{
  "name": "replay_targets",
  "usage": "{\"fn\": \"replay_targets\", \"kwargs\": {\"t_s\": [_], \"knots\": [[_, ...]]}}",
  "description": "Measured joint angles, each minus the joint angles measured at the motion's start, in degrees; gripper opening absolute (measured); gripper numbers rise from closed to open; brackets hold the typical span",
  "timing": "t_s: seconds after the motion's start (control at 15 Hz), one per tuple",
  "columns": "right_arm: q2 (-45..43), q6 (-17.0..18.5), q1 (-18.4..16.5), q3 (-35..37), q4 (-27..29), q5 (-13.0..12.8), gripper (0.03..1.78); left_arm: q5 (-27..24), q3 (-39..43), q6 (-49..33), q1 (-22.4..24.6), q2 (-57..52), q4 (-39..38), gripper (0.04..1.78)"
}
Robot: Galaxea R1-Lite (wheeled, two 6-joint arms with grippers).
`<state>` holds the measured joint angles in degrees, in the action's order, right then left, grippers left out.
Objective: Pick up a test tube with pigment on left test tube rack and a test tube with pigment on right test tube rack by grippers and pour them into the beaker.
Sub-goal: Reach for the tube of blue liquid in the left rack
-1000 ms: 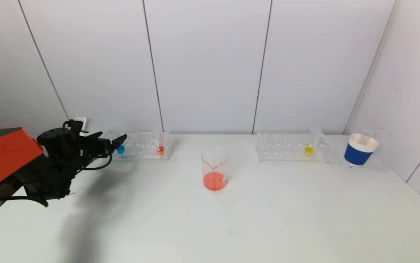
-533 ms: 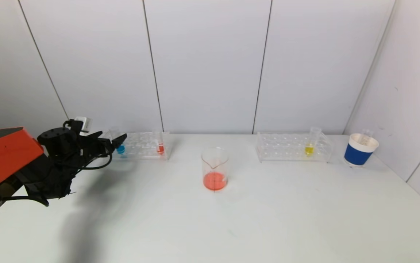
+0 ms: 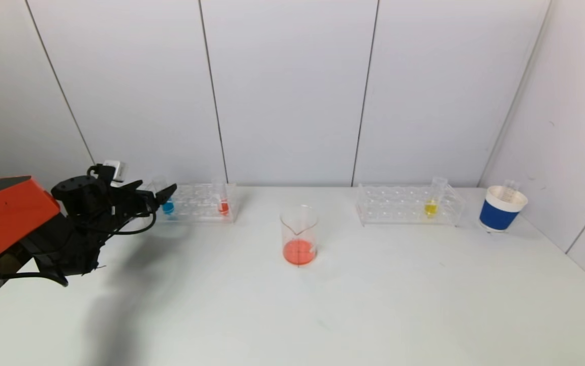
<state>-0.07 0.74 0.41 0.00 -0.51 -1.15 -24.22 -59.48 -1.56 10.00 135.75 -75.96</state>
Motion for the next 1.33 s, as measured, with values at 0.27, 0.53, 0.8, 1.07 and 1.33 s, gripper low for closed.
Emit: {"fn": "replay_targets", "kwargs": {"t_s": [0.27, 0.53, 0.8, 1.07, 1.33], "knots": [[0.0, 0.0, 0.0, 0.0, 0.0, 0.0, 1.77, 0.0, -0.4, 0.0, -0.1, -0.3, 0.1, 1.76], [0.0, 0.0, 0.0, 0.0, 0.0, 0.0, 1.77, 0.0, -0.4, 0.0, -0.2, -0.2, 0.1, 1.76], [0.0, 0.0, 0.0, 0.0, 0.0, 0.0, 1.77, 0.0, -0.3, 0.0, -0.2, -0.2, 0.1, 1.76], [0.0, 0.0, 0.0, 0.0, 0.0, 0.0, 1.77, 0.0, -0.4, 0.0, -0.2, 0.0, 0.1, 1.76], [0.0, 0.0, 0.0, 0.0, 0.0, 0.0, 1.77, 0.0, -0.4, 0.0, -0.7, 0.0, 0.0, 1.76]]}}
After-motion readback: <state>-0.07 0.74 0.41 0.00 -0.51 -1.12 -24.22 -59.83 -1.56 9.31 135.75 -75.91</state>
